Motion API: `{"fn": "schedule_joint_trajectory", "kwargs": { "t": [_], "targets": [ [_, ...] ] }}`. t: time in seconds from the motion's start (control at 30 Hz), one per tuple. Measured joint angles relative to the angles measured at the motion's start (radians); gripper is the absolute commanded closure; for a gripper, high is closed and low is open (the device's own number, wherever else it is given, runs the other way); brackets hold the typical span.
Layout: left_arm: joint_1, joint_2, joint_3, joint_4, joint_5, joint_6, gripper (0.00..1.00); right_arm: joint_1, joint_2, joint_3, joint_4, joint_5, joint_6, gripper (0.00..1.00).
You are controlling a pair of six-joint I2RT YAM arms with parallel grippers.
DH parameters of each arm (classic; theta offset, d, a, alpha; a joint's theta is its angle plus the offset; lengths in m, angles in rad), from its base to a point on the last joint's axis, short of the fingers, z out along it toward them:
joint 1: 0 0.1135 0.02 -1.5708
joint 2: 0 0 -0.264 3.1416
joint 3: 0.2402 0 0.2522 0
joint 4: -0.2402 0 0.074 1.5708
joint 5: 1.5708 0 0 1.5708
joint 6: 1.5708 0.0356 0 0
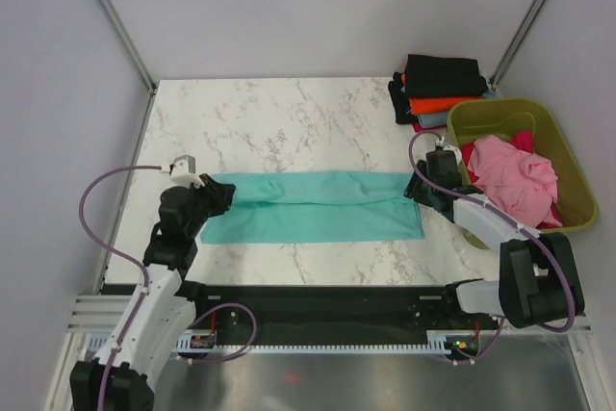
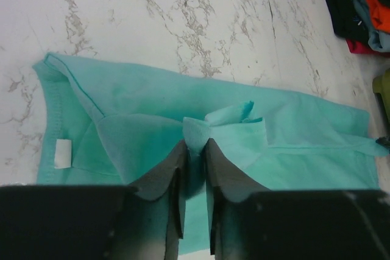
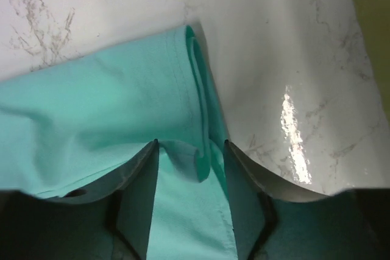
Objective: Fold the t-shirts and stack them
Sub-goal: Fold the tshirt
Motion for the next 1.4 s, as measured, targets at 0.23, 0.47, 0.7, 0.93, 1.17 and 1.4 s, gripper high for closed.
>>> {"fn": "schedule_joint_trajectory", "kwargs": {
  "t": [0.23,0.47,0.7,0.93,1.17,1.4],
  "targets": [
    [-0.018,-0.286,-0.06,-0.093,-0.117,-0.051,0.46,0.0,-0.075,-0.046,0.0,0.038,0.007,0.19],
    [-0.035,-0.385,-0.092,-0.146,-0.175,-0.065,0.47,0.001,-0.098,-0.052,0.002,0.044,0.008,0.2],
    [-0.038,-0.237,-0.127,-0.089,-0.168,-0.071,0.49,0.074,-0.104,-0.053,0.016,0.04,-0.003,0.21],
    [-0.038,0.167,-0.066,-0.072,-0.147,-0.101,0.52,0.132,0.04,0.071,0.027,0.021,-0.04,0.22],
    [-0.039,0.318,-0.008,-0.036,-0.143,-0.105,0.54,0.135,0.129,0.155,0.008,0.051,-0.09,0.24],
    [-0.039,0.35,-0.008,-0.034,-0.172,-0.124,0.58,0.175,0.135,0.19,0.018,0.088,-0.116,0.24]
  ]
}}
